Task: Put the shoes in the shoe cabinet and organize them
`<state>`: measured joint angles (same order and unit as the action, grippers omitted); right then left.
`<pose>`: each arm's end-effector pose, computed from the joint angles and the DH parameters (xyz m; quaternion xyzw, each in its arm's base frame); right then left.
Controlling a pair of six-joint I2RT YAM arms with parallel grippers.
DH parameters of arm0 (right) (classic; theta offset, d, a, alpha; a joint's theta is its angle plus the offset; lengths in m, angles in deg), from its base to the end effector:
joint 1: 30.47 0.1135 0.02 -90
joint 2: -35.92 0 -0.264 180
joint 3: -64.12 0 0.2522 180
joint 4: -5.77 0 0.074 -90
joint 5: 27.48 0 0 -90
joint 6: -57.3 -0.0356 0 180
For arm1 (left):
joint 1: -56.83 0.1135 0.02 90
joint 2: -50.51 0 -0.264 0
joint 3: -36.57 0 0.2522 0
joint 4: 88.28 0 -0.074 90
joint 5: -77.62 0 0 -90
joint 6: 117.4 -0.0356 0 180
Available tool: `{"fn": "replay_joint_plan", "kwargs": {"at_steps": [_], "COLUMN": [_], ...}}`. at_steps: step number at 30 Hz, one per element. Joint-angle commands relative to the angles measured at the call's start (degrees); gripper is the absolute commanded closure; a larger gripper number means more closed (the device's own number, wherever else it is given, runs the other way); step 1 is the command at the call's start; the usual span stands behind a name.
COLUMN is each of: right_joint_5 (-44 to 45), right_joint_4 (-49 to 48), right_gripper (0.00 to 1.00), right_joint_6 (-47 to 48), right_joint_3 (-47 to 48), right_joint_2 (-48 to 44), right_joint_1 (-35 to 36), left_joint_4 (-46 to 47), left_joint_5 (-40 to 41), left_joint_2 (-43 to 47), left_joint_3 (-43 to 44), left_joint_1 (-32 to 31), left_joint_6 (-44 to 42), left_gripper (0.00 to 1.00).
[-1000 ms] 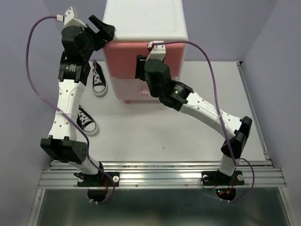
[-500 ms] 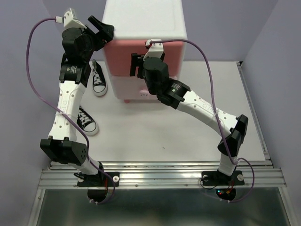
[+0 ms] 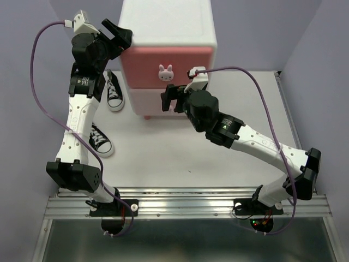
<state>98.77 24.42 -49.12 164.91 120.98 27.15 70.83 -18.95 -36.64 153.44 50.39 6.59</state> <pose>0.2012 0.2781 0.4397 -0.0418 0.7203 0.2141 0.6585 0.3314 -0.0415 0.5190 -0.1124 0.6412 -0.2970 0.6986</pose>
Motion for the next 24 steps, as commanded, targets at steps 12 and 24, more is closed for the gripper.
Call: {"fn": "replay_joint_plan", "kwargs": {"at_steps": [12,24], "right_joint_5": [9.8,15.86], "right_joint_4": [2.32,5.84], "right_gripper": [0.0,0.0], "right_joint_6": [-13.18,-21.18], "right_joint_3": [0.24,7.63], "right_joint_2": [14.43,25.59], "right_joint_1": [0.73,-1.02], "left_joint_4": [-13.43,-11.76], "left_joint_5": [-1.61,-1.61], "left_joint_2": [1.72,4.09], "left_joint_3": [-9.85,-14.16], "left_joint_1": [-0.77,-0.77], "left_joint_6": [-3.76,-2.89], "left_gripper": [0.01,0.01]}}
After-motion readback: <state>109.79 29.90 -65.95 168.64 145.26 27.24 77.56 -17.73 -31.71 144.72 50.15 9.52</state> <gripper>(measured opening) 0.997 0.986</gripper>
